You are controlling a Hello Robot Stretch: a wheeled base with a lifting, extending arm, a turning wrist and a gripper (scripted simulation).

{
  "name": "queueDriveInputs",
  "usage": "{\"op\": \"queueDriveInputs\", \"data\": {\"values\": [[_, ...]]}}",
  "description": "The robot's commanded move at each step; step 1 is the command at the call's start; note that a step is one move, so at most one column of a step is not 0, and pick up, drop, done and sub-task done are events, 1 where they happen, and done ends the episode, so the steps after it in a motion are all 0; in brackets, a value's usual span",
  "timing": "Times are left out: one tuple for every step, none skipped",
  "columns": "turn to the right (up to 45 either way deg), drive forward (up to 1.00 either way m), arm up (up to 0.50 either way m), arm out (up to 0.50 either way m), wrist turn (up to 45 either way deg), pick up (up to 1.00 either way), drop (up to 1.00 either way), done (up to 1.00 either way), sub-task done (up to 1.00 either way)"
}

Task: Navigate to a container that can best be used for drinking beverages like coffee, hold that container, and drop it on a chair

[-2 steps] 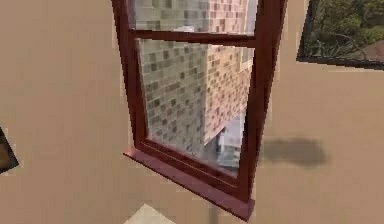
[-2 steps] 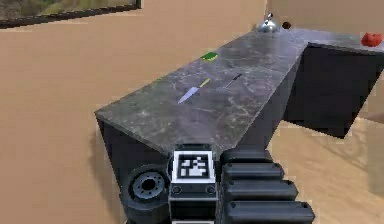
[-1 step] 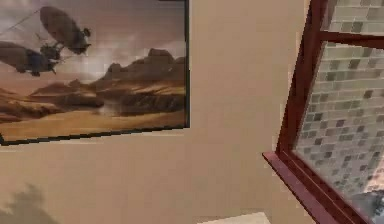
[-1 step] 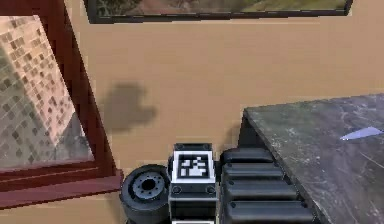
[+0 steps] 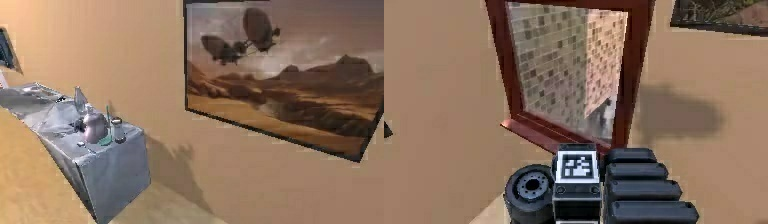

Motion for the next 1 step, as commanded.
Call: {"op": "queueDriveInputs", "data": {"values": [[-45.0, 0.0, 0.0, 0.0, 0.0, 0.0, 0.0, 0.0, 0.0]]}}
